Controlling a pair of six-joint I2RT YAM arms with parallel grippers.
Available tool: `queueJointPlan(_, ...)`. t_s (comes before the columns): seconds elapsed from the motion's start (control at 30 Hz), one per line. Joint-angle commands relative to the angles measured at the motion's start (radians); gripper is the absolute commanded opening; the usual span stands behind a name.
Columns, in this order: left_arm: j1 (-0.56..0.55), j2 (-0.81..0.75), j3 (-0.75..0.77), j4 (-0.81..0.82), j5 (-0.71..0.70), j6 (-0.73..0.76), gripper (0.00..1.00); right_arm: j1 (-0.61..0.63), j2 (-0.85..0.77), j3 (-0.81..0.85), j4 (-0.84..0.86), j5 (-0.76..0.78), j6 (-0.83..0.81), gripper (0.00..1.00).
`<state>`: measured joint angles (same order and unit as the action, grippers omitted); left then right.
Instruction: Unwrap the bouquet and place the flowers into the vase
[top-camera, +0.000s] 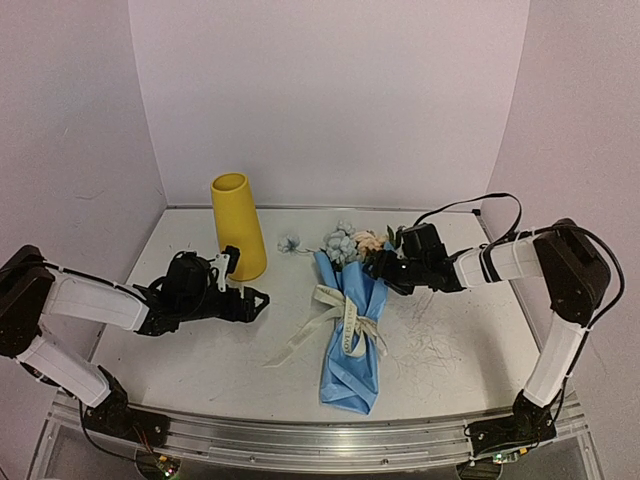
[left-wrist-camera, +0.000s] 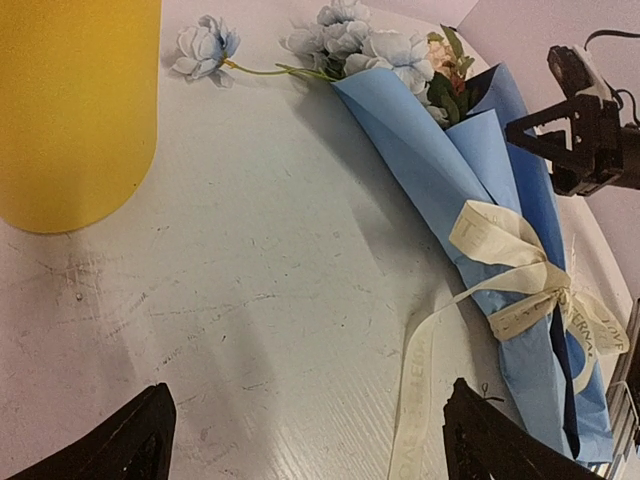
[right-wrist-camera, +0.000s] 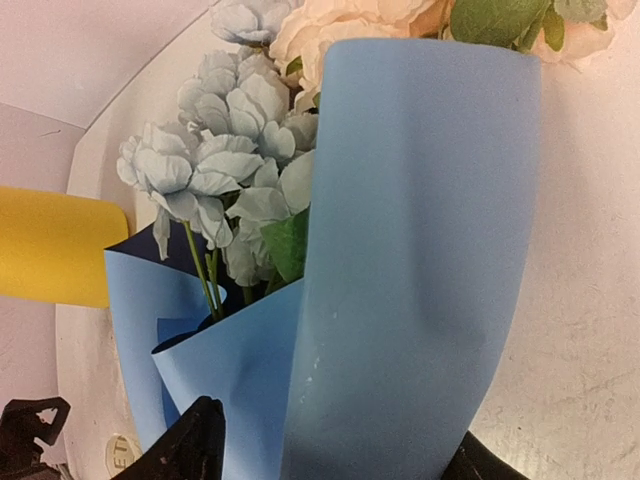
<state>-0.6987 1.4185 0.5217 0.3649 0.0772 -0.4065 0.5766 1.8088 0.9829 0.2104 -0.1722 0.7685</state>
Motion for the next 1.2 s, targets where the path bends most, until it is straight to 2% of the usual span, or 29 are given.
queueJointPlan(0.0,0.011,-0.011,0.005,-0.010,0.027,0.042,0.94,0.005,0.035,0.073,0.043,-0.005,-0.002,0.66)
queueJointPlan(0.1,0.011,-0.001,0.017,-0.027,0.082,0.094,0.92,0.005,-0.009,0.061,0.017,0.030,-0.022,0.80)
queueJointPlan(0.3,-0.002,0.020,0.040,-0.058,0.180,0.125,0.86,0.003,-0.159,-0.032,-0.091,0.117,-0.096,0.83)
queueJointPlan(0.43,-0.057,0.036,0.068,-0.120,0.123,0.159,0.84,0.026,-0.293,-0.086,-0.205,0.164,-0.157,0.75)
queueJointPlan(0.5,-0.076,0.056,0.092,-0.166,0.090,0.181,0.84,0.073,-0.329,-0.081,-0.267,0.195,-0.168,0.73)
queueJointPlan(0.57,-0.117,0.100,0.152,-0.258,0.030,0.212,0.84,0.154,-0.345,-0.045,-0.347,0.223,-0.183,0.67)
queueJointPlan(0.63,-0.141,0.110,0.174,-0.280,0.011,0.214,0.83,0.192,-0.345,-0.030,-0.370,0.219,-0.180,0.62)
queueJointPlan(0.9,-0.159,0.096,0.183,-0.301,-0.012,0.190,0.84,0.288,-0.239,0.046,-0.390,0.233,-0.194,0.57)
queueJointPlan(1.03,-0.160,0.094,0.181,-0.305,-0.017,0.188,0.85,0.307,-0.171,0.088,-0.389,0.231,-0.205,0.57)
queueJointPlan(1.17,-0.160,0.098,0.177,-0.308,-0.025,0.186,0.86,0.314,-0.131,0.109,-0.388,0.230,-0.208,0.52)
